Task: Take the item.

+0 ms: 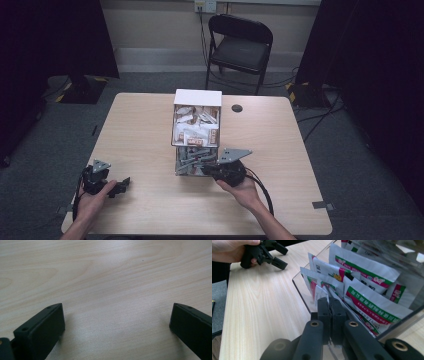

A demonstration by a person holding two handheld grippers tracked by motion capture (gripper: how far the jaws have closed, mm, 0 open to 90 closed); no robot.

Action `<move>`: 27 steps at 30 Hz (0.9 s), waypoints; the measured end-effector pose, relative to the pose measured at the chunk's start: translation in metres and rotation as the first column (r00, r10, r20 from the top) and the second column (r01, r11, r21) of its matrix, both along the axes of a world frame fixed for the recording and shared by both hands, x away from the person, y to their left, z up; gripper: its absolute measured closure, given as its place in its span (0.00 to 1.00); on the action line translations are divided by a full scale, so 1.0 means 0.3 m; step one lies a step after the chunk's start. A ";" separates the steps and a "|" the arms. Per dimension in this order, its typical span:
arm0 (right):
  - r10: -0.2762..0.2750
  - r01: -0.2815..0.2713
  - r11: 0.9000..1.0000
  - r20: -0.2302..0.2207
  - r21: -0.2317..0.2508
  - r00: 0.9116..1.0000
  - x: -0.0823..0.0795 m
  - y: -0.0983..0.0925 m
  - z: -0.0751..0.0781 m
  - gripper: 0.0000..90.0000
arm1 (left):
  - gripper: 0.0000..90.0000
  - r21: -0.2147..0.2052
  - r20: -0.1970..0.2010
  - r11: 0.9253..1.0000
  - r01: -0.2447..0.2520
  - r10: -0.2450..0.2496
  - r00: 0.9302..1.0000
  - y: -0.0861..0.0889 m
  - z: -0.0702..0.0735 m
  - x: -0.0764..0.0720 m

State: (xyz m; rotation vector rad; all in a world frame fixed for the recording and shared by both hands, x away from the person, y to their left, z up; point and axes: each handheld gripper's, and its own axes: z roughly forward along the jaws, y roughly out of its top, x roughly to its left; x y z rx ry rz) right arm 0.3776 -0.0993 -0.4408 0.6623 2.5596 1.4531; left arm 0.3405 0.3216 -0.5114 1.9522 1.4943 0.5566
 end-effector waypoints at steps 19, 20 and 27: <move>-0.002 0.002 0.999 -0.006 0.050 1.000 -0.002 -0.014 0.043 1.00 | 0.00 0.000 0.000 1.000 0.000 0.000 1.000 0.000 0.000 0.000; 0.000 0.001 0.998 -0.010 0.058 1.000 -0.002 -0.015 0.050 1.00 | 0.00 0.000 0.000 1.000 0.000 0.000 1.000 0.000 0.000 0.000; 0.000 0.001 0.998 -0.016 0.070 1.000 -0.005 -0.018 0.064 1.00 | 0.00 0.000 0.000 1.000 0.000 0.000 1.000 0.000 0.000 0.000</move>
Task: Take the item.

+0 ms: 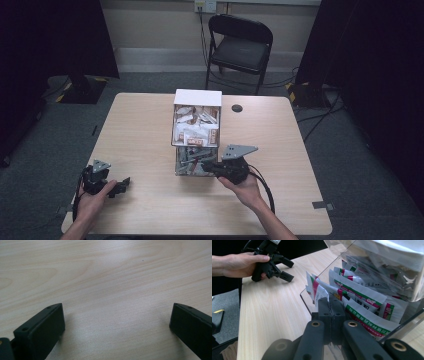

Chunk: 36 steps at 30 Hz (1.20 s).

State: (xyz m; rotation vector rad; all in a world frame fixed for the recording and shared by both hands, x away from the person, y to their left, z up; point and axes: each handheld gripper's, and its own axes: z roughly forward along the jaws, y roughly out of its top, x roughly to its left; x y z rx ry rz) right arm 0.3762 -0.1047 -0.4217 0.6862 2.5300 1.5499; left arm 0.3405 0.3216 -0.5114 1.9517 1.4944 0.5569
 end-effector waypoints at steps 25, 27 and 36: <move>0.001 -0.001 0.999 0.001 0.033 1.000 -0.025 -0.008 0.052 1.00 | 0.00 0.000 0.000 1.000 0.000 0.000 1.000 0.000 0.000 0.000; -0.004 0.004 0.999 -0.001 0.037 1.000 -0.025 -0.010 0.053 1.00 | 0.00 0.001 -0.002 1.000 0.001 -0.001 1.000 0.000 0.001 0.000; -0.008 0.008 0.999 -0.006 0.047 1.000 -0.032 -0.015 0.065 1.00 | 0.00 0.000 0.000 1.000 0.000 0.000 1.000 0.000 0.000 0.000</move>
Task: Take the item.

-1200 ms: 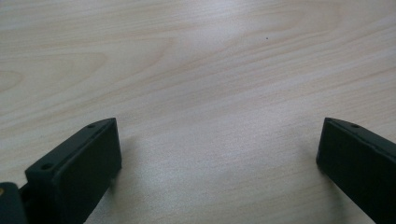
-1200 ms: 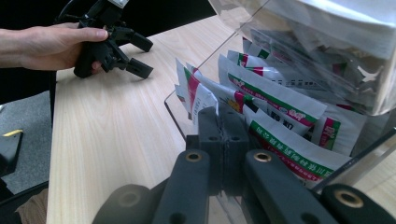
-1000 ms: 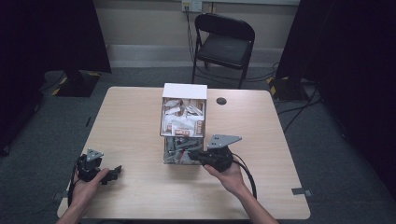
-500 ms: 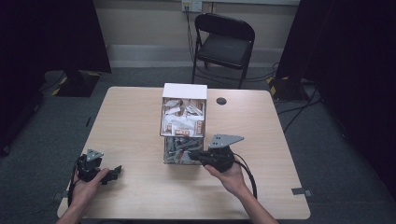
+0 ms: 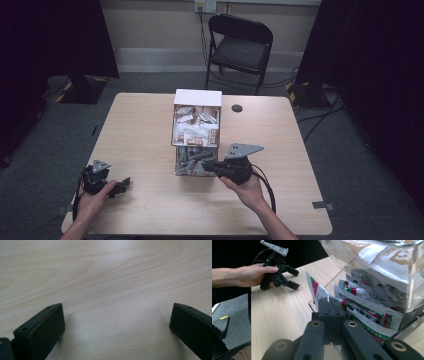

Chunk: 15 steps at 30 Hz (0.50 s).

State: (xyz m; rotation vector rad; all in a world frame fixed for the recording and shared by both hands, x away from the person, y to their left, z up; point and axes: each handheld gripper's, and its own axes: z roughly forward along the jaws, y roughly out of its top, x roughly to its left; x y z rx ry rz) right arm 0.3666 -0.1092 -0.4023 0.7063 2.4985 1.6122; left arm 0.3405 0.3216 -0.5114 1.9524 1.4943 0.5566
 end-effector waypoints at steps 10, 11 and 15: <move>-0.012 0.012 1.000 0.005 0.008 1.000 -0.007 -0.016 0.017 1.00 | 0.00 0.000 0.000 1.000 0.000 0.000 1.000 0.000 0.000 0.000; -0.014 0.014 1.000 0.004 0.008 1.000 -0.009 -0.020 0.020 1.00 | 0.00 0.000 0.000 1.000 0.000 0.000 1.000 0.000 0.000 0.000; -0.018 0.018 1.000 0.002 0.002 1.000 -0.016 -0.027 0.022 1.00 | 0.00 0.000 0.000 1.000 0.000 0.000 1.000 0.000 0.000 0.000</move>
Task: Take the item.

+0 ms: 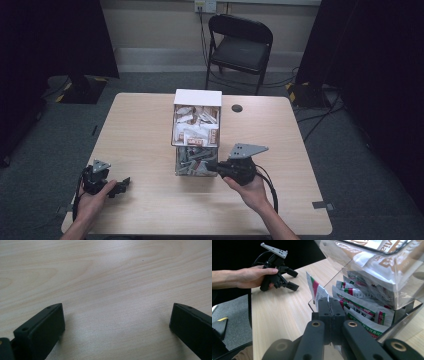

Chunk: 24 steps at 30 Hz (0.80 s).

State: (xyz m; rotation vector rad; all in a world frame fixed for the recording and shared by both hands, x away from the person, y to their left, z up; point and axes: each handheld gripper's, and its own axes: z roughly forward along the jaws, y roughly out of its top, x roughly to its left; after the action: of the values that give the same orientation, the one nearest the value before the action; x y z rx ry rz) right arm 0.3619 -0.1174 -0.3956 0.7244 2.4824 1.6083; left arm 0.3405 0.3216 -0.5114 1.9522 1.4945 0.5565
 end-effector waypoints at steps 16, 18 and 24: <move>-0.033 0.033 0.999 0.002 0.002 0.999 -0.024 -0.062 0.026 1.00 | 0.00 0.000 0.000 1.000 0.000 0.000 1.000 0.000 0.000 0.000; -0.037 0.037 0.999 0.005 0.004 0.999 -0.027 -0.067 0.028 1.00 | 0.00 0.000 0.000 1.000 0.000 0.000 1.000 0.000 0.000 0.000; -0.061 0.061 0.998 -0.002 0.008 0.998 -0.035 -0.110 0.028 1.00 | 0.00 0.000 0.000 1.000 0.000 0.000 1.000 0.000 0.000 0.000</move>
State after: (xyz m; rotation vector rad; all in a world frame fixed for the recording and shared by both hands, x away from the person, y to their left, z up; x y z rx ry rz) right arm 0.3513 -0.1505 -0.3872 0.7950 2.4317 1.5978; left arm 0.3405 0.3216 -0.5114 1.9520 1.4944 0.5569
